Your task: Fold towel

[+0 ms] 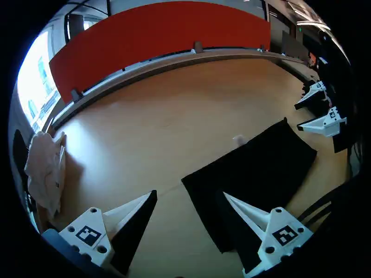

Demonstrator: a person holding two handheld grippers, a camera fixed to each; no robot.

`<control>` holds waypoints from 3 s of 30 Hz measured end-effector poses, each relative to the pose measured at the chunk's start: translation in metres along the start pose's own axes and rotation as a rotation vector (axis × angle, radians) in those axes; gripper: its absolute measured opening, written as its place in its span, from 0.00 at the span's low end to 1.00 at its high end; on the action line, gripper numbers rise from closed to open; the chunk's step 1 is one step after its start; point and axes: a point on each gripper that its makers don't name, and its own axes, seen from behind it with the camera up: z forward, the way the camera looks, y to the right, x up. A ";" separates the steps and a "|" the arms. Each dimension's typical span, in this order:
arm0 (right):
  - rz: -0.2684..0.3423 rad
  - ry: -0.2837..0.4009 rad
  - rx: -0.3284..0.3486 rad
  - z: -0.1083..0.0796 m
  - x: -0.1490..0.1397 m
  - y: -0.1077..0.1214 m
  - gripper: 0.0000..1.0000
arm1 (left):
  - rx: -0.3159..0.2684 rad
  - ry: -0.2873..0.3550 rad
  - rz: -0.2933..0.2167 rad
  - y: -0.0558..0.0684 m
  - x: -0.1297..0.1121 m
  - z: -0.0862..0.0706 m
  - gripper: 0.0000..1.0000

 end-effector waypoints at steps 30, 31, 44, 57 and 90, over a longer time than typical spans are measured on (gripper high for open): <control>0.007 0.020 0.020 -0.051 -0.038 -0.040 1.00 | -0.010 -0.012 -0.077 0.028 -0.044 -0.046 0.94; 0.007 0.020 0.021 -0.052 -0.039 -0.041 1.00 | -0.010 -0.011 -0.081 0.029 -0.045 -0.047 0.94; -0.002 0.026 0.026 -0.060 -0.045 -0.046 1.00 | 0.009 -0.015 -0.125 0.033 -0.061 -0.061 0.94; -0.070 0.027 0.080 -0.056 -0.043 -0.054 1.00 | 0.045 -0.011 -0.198 0.028 -0.079 -0.080 0.94; -0.142 -0.044 0.181 -0.039 -0.075 -0.066 0.71 | 0.100 -0.021 -0.320 0.027 -0.111 -0.122 0.94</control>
